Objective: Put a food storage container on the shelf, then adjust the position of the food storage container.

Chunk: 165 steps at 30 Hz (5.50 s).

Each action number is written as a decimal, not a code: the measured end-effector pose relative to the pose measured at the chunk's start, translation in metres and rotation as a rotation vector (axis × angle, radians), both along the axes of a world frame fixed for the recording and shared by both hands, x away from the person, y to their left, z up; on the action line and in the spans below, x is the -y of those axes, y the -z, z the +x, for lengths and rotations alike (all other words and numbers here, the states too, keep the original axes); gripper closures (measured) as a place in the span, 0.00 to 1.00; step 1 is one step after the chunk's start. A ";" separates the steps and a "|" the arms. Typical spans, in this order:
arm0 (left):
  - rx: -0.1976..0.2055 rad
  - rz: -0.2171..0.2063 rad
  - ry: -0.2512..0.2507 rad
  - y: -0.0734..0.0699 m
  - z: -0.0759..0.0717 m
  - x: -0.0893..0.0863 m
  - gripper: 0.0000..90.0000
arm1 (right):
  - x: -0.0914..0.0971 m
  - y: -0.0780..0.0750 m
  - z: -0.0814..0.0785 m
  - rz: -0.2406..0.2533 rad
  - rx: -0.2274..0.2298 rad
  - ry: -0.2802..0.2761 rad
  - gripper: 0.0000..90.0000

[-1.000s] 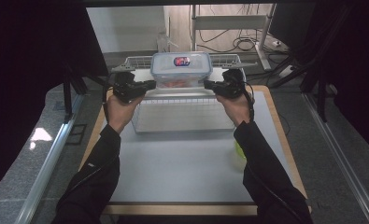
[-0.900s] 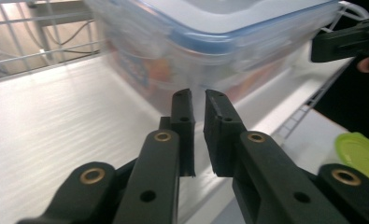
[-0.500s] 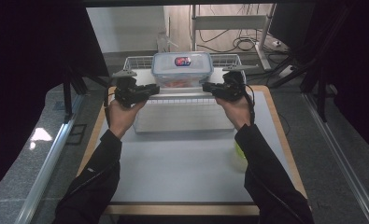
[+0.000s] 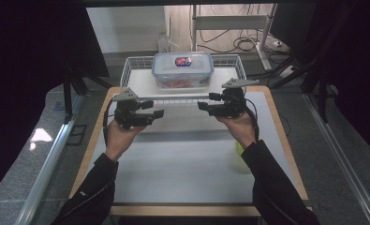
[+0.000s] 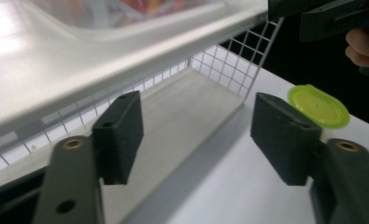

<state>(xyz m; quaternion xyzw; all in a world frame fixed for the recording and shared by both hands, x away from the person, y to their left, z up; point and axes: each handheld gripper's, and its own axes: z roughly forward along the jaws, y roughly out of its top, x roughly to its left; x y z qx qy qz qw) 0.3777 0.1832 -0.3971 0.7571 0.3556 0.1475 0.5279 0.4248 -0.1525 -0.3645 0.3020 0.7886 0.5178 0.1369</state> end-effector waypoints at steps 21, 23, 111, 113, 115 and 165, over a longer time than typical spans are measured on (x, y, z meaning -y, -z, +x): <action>0.002 0.096 0.061 0.042 -0.064 0.006 0.06 | 0.013 0.037 -0.050 -0.080 -0.007 -0.027 0.05; 0.007 0.099 0.060 0.045 -0.070 0.005 0.05 | 0.015 0.040 -0.054 -0.089 -0.008 -0.028 0.03; -0.053 0.251 0.034 0.117 -0.122 -0.013 0.01 | 0.170 0.111 -0.066 -0.302 -0.177 0.521 1.00; -0.055 0.251 0.034 0.118 -0.122 -0.012 0.02 | 0.170 0.112 -0.066 -0.299 -0.181 0.521 1.00; -0.056 0.254 0.034 0.118 -0.122 -0.012 0.02 | 0.169 0.112 -0.066 -0.296 -0.185 0.519 1.00; -0.072 0.279 0.048 0.120 -0.122 -0.009 0.02 | 0.129 0.139 -0.080 -0.259 -0.385 0.260 1.00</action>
